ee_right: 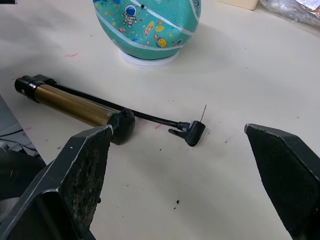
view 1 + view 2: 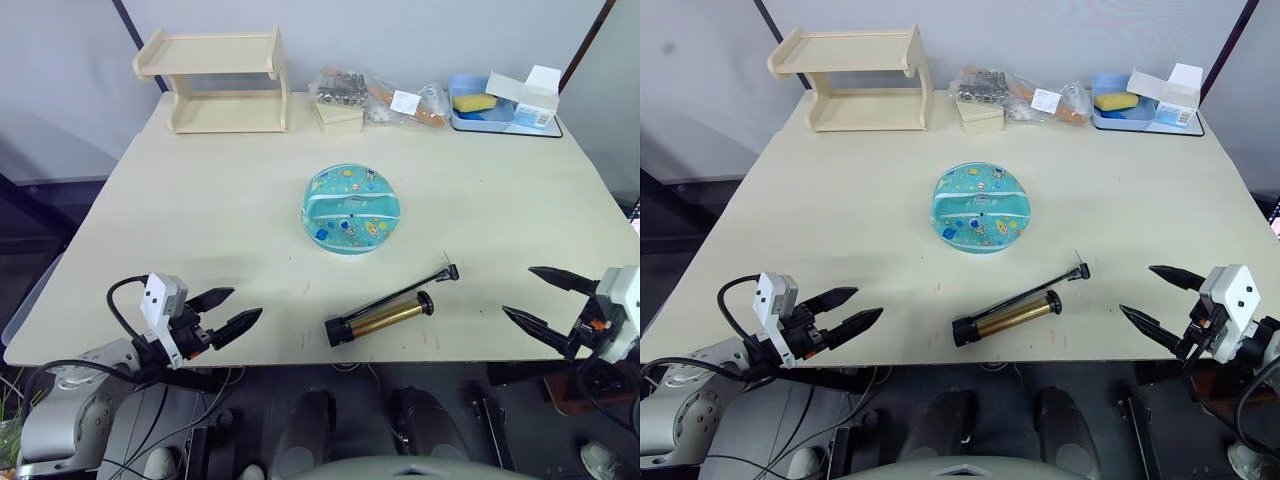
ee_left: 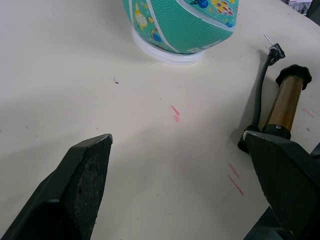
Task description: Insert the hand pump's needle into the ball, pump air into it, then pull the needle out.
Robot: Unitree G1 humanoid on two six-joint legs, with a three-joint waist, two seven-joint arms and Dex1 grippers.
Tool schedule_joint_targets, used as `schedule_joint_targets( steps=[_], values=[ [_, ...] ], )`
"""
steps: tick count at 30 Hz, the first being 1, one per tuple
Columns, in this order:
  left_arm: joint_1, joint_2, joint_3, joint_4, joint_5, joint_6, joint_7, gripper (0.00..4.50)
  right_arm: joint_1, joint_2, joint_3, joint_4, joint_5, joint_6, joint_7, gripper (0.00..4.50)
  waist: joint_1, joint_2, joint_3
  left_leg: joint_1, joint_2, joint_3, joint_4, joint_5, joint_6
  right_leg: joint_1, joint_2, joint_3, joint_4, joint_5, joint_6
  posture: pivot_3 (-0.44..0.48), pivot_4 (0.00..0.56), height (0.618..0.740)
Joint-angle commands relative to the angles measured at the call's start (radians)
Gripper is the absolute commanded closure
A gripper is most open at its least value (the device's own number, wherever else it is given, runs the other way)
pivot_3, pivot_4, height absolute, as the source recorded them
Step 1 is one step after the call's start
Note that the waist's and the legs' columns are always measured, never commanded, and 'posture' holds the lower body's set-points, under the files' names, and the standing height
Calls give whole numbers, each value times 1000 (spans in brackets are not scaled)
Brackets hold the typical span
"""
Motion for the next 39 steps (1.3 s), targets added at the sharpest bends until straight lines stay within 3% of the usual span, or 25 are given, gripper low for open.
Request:
schedule_joint_targets(
  steps=[1,7,13,19,25,32,39],
  values=[
    [-37,28,10,-43,-19,12,-9,0,16,-3,-28,-61,21,-5,-13,43,0,0,0,0,0,0,0,0,0,0,0,0,0,0,0,0,150,740],
    [-177,145,-46,-149,-78,125,-77,0,67,-21,-58,-189,84,52,-28,43,4,0,0,-3,3,0,1,0,0,-1,0,-4,0,0,0,0,150,740],
    [-381,216,-226,-236,-78,192,-135,0,148,-87,-179,-311,171,134,-5,43,0,-1,0,-4,0,2,0,0,0,-1,0,-3,-3,0,0,0,150,740],
    [-773,160,-506,-218,-14,444,-48,0,317,-114,-414,-403,300,251,42,43,24,-2,0,-5,1,1,1,0,0,1,2,-6,-2,0,0,0,150,740],
    [-1032,53,-744,-91,101,574,-10,0,384,-113,-522,-441,354,299,41,43,17,-3,0,-5,1,1,2,0,0,1,2,-5,-3,0,1,0,150,740],
    [-1131,-51,-952,72,255,520,-46,0,410,-112,-532,-459,354,326,23,43,3,-4,0,-6,1,0,1,0,0,1,2,-5,-3,-1,1,0,150,740],
    [-1183,-164,-1067,202,391,440,-69,0,368,-138,-471,-439,332,328,6,43,4,-4,0,-6,0,0,2,0,0,1,2,-5,-3,-1,2,0,150,740]
  ],
)
